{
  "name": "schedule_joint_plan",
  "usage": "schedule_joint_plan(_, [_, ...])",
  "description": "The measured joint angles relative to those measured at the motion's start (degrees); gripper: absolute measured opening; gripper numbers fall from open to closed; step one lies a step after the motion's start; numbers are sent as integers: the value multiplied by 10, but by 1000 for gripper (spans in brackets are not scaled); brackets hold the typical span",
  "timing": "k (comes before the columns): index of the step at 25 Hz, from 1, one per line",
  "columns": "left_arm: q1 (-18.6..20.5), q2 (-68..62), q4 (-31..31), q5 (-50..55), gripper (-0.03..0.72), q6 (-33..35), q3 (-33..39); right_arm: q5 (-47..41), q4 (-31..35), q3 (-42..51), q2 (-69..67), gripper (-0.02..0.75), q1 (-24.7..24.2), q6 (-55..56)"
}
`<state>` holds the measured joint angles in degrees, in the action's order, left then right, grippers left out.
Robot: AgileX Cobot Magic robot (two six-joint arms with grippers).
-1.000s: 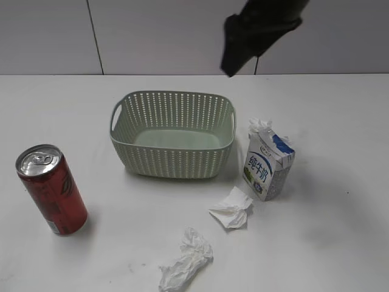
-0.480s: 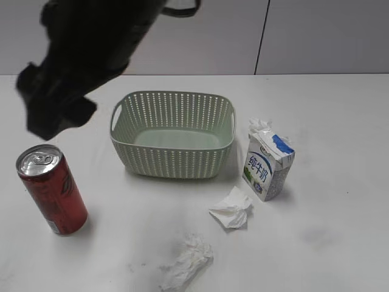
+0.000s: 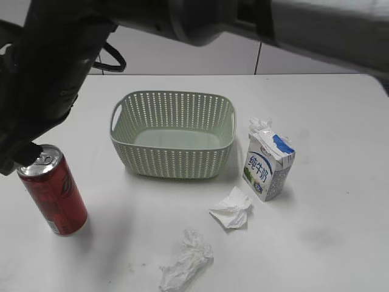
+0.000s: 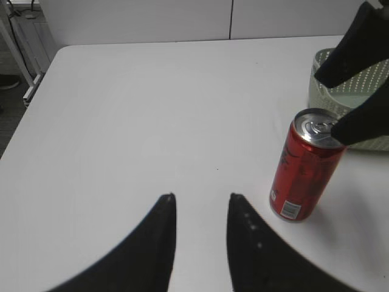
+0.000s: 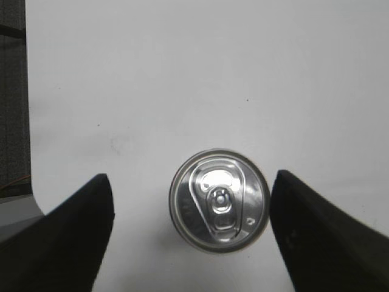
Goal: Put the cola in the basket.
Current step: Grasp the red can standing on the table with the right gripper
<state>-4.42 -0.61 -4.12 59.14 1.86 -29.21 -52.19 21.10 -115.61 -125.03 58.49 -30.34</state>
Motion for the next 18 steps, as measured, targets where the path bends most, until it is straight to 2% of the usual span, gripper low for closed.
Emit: schedule_joint_plan(18, [0,0,0,0,232,0,0,3,-52,-17,-61,604,0,15])
